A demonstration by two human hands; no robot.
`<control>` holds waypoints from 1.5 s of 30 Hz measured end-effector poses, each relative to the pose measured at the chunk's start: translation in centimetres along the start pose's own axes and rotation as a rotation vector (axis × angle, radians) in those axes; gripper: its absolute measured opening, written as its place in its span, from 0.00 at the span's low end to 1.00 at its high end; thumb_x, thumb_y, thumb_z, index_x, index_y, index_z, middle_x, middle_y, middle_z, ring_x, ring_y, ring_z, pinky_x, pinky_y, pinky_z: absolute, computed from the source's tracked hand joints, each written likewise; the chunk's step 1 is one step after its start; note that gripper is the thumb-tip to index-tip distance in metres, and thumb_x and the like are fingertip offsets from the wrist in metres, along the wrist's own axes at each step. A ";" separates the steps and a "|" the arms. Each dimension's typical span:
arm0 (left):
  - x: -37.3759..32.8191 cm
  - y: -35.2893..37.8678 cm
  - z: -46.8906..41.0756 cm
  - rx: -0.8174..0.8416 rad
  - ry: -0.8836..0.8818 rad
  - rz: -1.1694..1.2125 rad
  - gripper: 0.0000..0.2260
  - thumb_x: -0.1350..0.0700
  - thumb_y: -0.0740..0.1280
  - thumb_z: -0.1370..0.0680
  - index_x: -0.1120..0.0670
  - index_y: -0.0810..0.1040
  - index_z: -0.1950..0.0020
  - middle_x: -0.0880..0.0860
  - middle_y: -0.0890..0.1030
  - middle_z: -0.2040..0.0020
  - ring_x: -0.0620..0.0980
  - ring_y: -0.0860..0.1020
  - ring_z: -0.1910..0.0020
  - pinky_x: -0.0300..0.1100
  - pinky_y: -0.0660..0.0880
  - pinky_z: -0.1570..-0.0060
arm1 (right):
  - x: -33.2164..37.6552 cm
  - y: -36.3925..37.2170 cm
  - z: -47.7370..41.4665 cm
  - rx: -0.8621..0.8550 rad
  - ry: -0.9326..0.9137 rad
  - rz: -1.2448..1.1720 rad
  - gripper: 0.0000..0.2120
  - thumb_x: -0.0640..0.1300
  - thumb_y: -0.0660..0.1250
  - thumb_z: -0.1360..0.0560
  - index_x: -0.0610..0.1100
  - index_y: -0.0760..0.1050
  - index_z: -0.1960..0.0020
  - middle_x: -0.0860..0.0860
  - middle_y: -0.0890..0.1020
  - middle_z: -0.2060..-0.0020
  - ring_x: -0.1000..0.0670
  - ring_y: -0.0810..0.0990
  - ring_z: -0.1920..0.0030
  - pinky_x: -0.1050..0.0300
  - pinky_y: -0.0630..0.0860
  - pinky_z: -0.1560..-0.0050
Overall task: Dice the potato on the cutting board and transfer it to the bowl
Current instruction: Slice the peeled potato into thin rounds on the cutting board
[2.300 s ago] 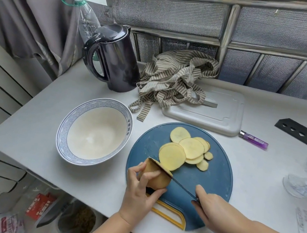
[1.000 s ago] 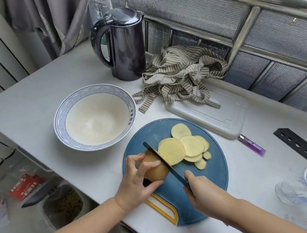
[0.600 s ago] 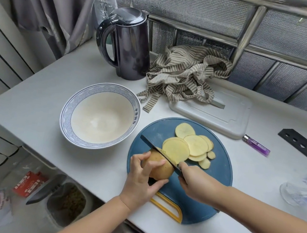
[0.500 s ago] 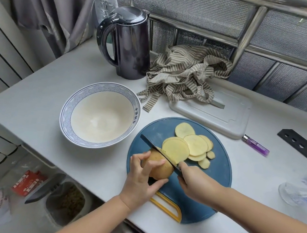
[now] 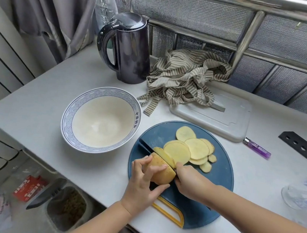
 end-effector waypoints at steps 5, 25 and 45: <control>-0.1 -0.2 0.0 0.042 -0.009 -0.016 0.26 0.42 0.70 0.29 0.37 0.64 0.33 0.49 0.62 0.38 0.41 0.63 0.34 0.34 0.70 0.38 | -1.2 -0.4 -0.2 0.093 0.103 -0.256 0.08 0.43 0.58 0.22 0.37 0.69 0.54 0.40 0.79 0.64 0.45 0.75 0.73 0.54 0.72 0.76; -0.8 0.0 0.4 0.023 -0.121 -0.013 0.26 0.42 0.71 0.29 0.35 0.64 0.35 0.39 0.59 0.39 0.36 0.62 0.34 0.22 0.61 0.38 | -1.2 -3.1 7.8 -0.186 -0.112 -0.076 0.13 0.55 0.54 0.18 0.46 0.62 0.54 0.55 0.67 0.70 0.47 0.68 0.66 0.51 0.67 0.62; -0.7 0.3 0.8 -0.051 -0.229 0.026 0.28 0.41 0.73 0.30 0.34 0.65 0.34 0.32 0.56 0.35 0.33 0.63 0.34 0.30 0.65 0.37 | -1.5 -1.2 9.0 -0.208 -0.061 0.038 0.13 0.55 0.48 0.17 0.47 0.56 0.54 0.50 0.70 0.67 0.44 0.70 0.65 0.51 0.65 0.64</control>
Point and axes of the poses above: each hand's wrist, its own z-axis away from the middle knuckle, its own y-axis out of the palm, x = y × z, the point moved 7 cm from there along -z, towards the middle knuckle
